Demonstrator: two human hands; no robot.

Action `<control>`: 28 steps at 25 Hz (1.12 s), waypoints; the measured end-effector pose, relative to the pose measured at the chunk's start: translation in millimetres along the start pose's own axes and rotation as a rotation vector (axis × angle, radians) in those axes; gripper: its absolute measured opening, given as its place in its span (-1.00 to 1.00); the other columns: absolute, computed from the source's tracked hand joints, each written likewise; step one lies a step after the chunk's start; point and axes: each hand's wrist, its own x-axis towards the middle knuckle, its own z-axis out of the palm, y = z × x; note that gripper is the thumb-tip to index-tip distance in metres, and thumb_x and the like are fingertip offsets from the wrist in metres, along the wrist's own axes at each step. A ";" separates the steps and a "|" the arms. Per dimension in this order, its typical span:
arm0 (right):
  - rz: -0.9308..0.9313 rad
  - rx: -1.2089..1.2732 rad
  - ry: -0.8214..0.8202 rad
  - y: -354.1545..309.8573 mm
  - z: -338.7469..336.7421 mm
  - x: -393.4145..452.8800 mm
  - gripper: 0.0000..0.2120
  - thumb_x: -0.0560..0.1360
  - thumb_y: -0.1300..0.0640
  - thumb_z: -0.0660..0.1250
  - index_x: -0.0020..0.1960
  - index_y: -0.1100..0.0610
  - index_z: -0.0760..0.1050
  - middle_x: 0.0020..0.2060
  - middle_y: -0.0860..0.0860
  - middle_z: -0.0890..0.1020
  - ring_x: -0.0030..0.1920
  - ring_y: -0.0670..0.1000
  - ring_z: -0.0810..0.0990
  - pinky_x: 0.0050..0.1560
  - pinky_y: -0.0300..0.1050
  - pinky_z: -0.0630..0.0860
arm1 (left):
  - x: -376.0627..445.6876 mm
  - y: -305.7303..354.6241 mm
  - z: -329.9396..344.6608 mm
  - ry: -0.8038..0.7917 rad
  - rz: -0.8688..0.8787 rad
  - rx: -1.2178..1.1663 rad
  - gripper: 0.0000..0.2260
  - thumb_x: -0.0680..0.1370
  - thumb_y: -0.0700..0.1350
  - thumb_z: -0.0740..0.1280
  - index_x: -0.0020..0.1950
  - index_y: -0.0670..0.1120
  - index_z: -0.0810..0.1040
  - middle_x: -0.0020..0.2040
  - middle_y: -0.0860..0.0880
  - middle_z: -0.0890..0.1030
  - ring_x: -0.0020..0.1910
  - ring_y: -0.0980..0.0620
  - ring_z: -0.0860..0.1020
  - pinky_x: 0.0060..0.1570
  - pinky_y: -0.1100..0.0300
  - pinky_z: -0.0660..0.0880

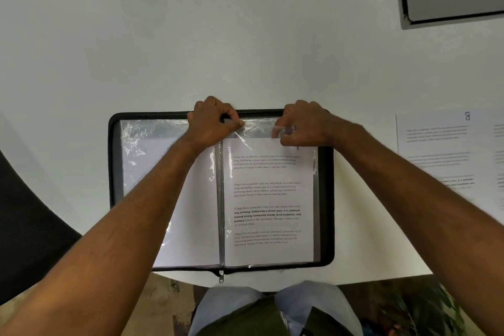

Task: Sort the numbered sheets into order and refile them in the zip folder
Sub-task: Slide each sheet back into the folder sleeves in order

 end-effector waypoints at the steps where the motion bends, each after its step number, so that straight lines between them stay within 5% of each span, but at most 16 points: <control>1: 0.017 -0.032 -0.007 -0.8 0.7 -1.1 -0.61 0.38 -0.22 0.24 0.15 -0.26 0.64 -0.04 -0.12 0.48 0.05 -0.04 0.40 0.09 -0.06 0.24 | -1.6 0.9 0.7 0.006 0.004 0.030 -0.89 0.46 0.19 0.50 -0.14 0.20 0.65 0.14 0.06 0.51 0.26 0.03 0.36 0.19 0.05 0.21; 6: 0.058 -0.051 0.233 -2.7 14.0 -16.9 -0.83 0.51 -0.07 0.42 0.09 -0.18 0.66 0.04 -0.10 0.47 0.14 0.02 0.40 0.14 -0.03 0.20 | -16.2 3.4 3.7 -0.001 0.051 0.171 -0.73 0.50 0.15 0.48 0.15 0.13 0.62 0.26 0.01 0.46 0.33 -0.06 0.34 0.19 0.09 0.16; 9: 0.081 0.098 0.375 -3.1 29.2 -29.3 -0.85 0.46 0.02 0.50 0.03 -0.04 0.65 0.30 -0.04 0.48 0.32 0.08 0.38 0.26 0.01 0.24 | -30.8 2.4 2.9 0.018 0.103 0.235 -0.56 0.51 0.14 0.46 0.35 0.07 0.53 0.35 -0.02 0.44 0.38 -0.11 0.35 0.32 -0.02 0.25; 11: 0.078 0.303 0.469 -4.8 39.8 -38.6 -0.76 0.43 0.15 0.53 0.06 0.00 0.60 0.39 -0.02 0.41 0.36 0.04 0.37 0.36 -0.04 0.29 | -46.8 -0.9 5.5 0.012 0.161 0.255 -0.39 0.51 0.10 0.48 0.51 -0.02 0.41 0.48 -0.07 0.39 0.48 -0.16 0.31 0.44 -0.07 0.24; 14: 0.131 0.504 0.607 -14.7 56.3 -55.9 -0.41 0.42 0.27 0.50 0.40 0.04 0.41 0.36 -0.05 0.34 0.36 -0.05 0.34 0.39 -0.18 0.39 | -83.2 -6.0 18.5 0.065 0.248 0.174 -0.17 0.49 -0.08 0.52 0.64 -0.19 0.16 0.65 -0.25 0.06 0.62 -0.26 0.09 0.57 -0.06 0.09; 17: 0.248 0.633 0.658 -29.5 80.7 -78.2 -0.23 0.45 0.29 0.48 0.54 0.05 0.19 0.42 0.02 0.32 0.29 -0.16 0.35 0.20 -0.56 0.34 | -124.5 -17.3 39.5 0.127 0.317 0.265 -0.23 0.48 -0.15 0.52 0.60 -0.25 0.24 0.62 -0.36 0.11 0.58 -0.35 0.17 0.55 -0.17 0.19; 21: 0.373 0.799 0.673 -47.4 115.1 -111.2 -0.18 0.47 0.27 0.49 0.54 -0.04 0.10 0.33 0.02 0.47 0.23 -0.01 0.56 0.14 -0.15 0.61 | -166.9 -33.0 67.1 0.043 0.339 0.378 -0.33 0.46 -0.10 0.53 0.51 -0.23 0.40 0.54 -0.36 0.31 0.45 -0.37 0.38 0.37 -0.28 0.43; 24: 0.485 0.794 0.607 -62.2 130.0 -132.5 -0.30 0.54 0.22 0.45 0.52 0.02 0.14 0.18 0.01 0.54 0.06 0.03 0.61 -0.12 -0.31 0.54 | -190.6 -33.7 76.2 -0.057 0.259 0.354 -0.34 0.51 -0.06 0.47 0.56 -0.16 0.34 0.59 -0.30 0.25 0.50 -0.33 0.32 0.42 -0.25 0.38; 28: 0.600 0.932 0.539 -76.5 144.9 -152.2 -0.50 0.56 0.11 0.43 0.42 0.03 0.29 0.13 0.05 0.63 0.01 0.05 0.68 0.03 0.03 0.68 | -207.5 -24.0 72.8 -0.152 0.112 0.145 -0.40 0.59 -0.03 0.40 0.60 -0.07 0.30 0.64 -0.17 0.18 0.59 -0.21 0.20 0.56 -0.10 0.21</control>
